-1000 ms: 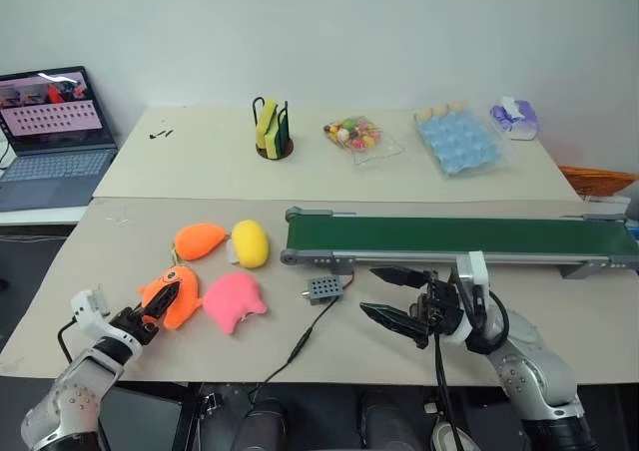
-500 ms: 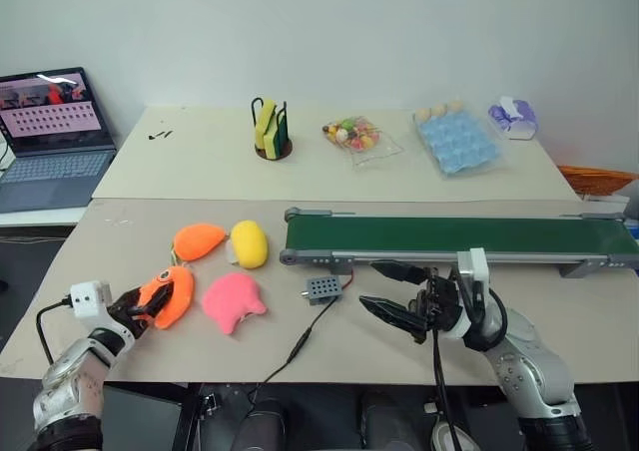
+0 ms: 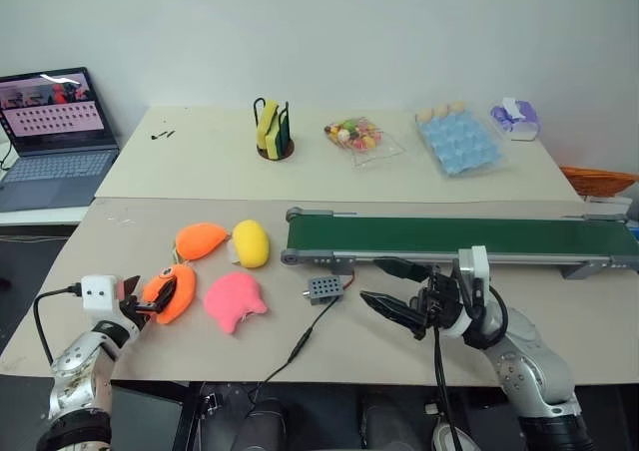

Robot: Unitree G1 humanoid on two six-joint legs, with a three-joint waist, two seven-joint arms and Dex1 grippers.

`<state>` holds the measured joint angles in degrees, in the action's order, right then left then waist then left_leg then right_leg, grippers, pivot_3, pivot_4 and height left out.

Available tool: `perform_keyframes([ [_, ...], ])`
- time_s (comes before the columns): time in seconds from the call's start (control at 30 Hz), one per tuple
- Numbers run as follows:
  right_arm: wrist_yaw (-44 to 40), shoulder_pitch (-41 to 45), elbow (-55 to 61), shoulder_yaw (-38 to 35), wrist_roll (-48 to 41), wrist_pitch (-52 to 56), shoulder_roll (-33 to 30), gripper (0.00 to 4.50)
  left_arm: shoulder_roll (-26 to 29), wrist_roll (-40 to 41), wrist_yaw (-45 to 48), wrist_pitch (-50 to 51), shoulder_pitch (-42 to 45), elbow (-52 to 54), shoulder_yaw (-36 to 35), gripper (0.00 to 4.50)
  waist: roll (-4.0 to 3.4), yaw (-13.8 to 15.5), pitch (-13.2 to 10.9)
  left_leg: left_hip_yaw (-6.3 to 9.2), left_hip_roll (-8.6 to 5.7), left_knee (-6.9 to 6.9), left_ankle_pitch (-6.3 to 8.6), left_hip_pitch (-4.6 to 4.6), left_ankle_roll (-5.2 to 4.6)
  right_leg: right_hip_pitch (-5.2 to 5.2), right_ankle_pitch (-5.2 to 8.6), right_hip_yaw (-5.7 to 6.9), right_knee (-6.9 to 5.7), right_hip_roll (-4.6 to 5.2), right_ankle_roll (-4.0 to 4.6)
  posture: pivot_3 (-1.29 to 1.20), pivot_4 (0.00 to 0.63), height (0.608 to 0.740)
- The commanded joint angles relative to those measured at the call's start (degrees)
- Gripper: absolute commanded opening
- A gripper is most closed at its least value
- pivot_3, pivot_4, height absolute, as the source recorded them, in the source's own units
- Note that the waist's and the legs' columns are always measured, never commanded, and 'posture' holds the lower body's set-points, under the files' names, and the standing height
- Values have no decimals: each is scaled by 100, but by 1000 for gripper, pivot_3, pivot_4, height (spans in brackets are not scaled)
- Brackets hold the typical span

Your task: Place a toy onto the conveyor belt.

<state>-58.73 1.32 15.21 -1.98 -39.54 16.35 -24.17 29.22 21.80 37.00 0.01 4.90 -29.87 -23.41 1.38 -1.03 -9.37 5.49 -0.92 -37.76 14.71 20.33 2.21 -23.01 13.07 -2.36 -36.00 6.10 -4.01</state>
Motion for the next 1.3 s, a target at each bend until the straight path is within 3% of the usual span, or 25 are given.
perform_keyframes([
  [0.03, 4, 48, 146, -152, -98, -47, -42, 4500, -19, -60, 13, 242, -71, 59, 144, 4433, 0, 0, 0, 0, 0, 0, 0, 0, 0, 0, 0, 0, 0, 0, 0, 0, 150, 740],
  [0.83, 152, 171, 119, -140, 19, -46, -42, 4500, 26, -185, 16, 369, -210, 278, 355, 4433, -1, 14, -1, 1, 0, 2, 0, 2, 0, -1, 3, 1, 2, 0, -4, 0, 150, 740],
  [0.87, 157, 174, 116, -139, 22, -47, -44, 4500, 27, -197, 9, 371, -212, 286, 365, 3896, -2, 15, -1, 1, 0, 2, 0, 2, 0, -1, 3, 1, 2, 1, -5, 0, 150, 740],
  [1.07, 195, 208, 76, -100, 93, -42, -35, 4500, 30, -256, -125, 468, -176, 340, 424, 1984, -6, 15, 0, 1, 0, 3, 0, 1, 0, -1, 4, 1, 2, 0, -5, 0, 150, 740],
  [1.3, 226, 246, 47, -81, 164, -30, -5, 4500, 21, -270, -193, 602, -131, 421, 426, 1984, -9, 22, 0, 1, 0, 3, 0, 2, 0, -1, 4, 2, 2, 0, -6, 0, 150, 740],
])
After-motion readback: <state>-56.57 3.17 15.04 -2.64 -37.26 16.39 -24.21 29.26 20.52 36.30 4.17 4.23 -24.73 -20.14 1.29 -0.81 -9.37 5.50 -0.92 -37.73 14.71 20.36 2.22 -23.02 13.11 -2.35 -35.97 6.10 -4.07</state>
